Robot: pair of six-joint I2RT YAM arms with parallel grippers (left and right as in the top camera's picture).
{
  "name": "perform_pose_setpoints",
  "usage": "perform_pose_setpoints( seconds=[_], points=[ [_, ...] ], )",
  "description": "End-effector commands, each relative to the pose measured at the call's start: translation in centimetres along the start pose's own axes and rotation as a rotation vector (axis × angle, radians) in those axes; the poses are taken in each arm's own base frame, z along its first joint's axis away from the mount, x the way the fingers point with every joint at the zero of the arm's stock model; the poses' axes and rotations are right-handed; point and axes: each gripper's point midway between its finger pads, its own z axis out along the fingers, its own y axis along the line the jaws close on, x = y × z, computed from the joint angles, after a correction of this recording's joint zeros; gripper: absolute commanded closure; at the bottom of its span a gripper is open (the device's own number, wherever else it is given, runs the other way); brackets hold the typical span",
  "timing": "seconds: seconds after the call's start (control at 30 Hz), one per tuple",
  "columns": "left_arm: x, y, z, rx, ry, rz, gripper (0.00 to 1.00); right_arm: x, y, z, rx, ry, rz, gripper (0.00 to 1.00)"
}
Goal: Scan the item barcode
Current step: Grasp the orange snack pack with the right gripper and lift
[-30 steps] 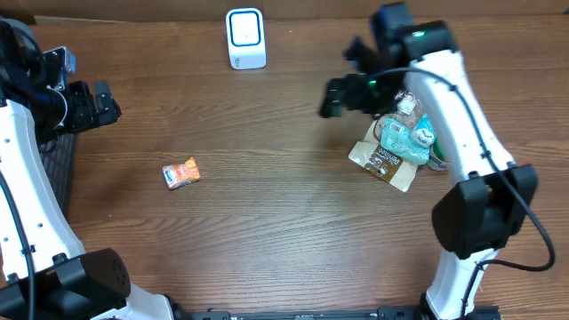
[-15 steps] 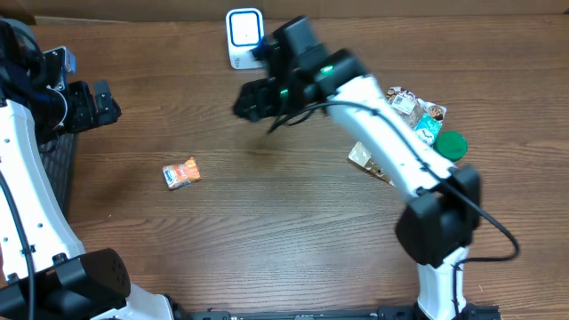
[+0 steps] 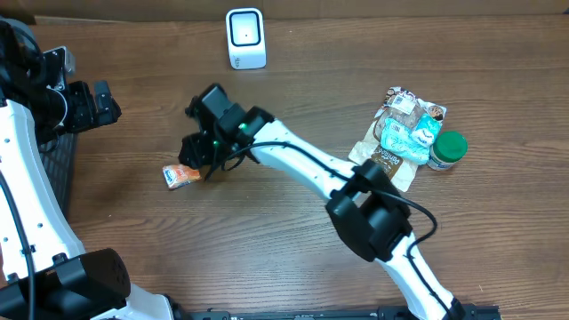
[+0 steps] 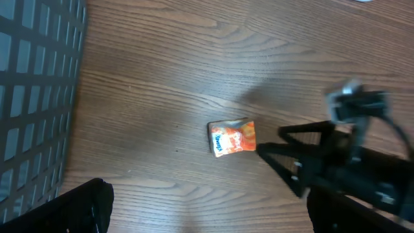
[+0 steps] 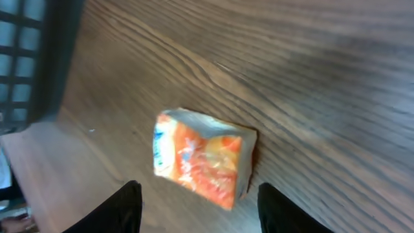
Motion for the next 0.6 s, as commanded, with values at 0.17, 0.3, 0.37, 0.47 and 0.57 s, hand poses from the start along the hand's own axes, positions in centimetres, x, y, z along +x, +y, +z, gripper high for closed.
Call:
perform_pose_setpoints(
  seconds=[0.17, 0.3, 0.37, 0.47, 0.57],
  points=[
    [-0.1, 0.0, 0.0, 0.002, -0.003, 0.018, 0.0, 0.8, -2.2, 3.1, 0.038, 0.018, 0.069, 0.51],
    [-0.1, 0.0, 0.0, 0.001, -0.003, 0.019, 0.0, 1.1, -1.7, 3.6, 0.027, 0.02, 0.057, 0.54],
    [-0.1, 0.0, 0.0, 0.001, -0.003, 0.019, 0.01, 1.2, -1.2, 3.8, 0.022, 0.018, 0.046, 0.57],
    [-0.1, 0.0, 0.0, 0.001, -0.003, 0.019, 0.0, 1.6, -0.6, 4.1, 0.03, 0.015, 0.032, 0.62],
    [-0.1, 0.0, 0.0, 0.001, -0.003, 0.019, 0.01, 2.1, -0.7, 4.8, 0.048, 0.02, 0.025, 0.66]
  ],
)
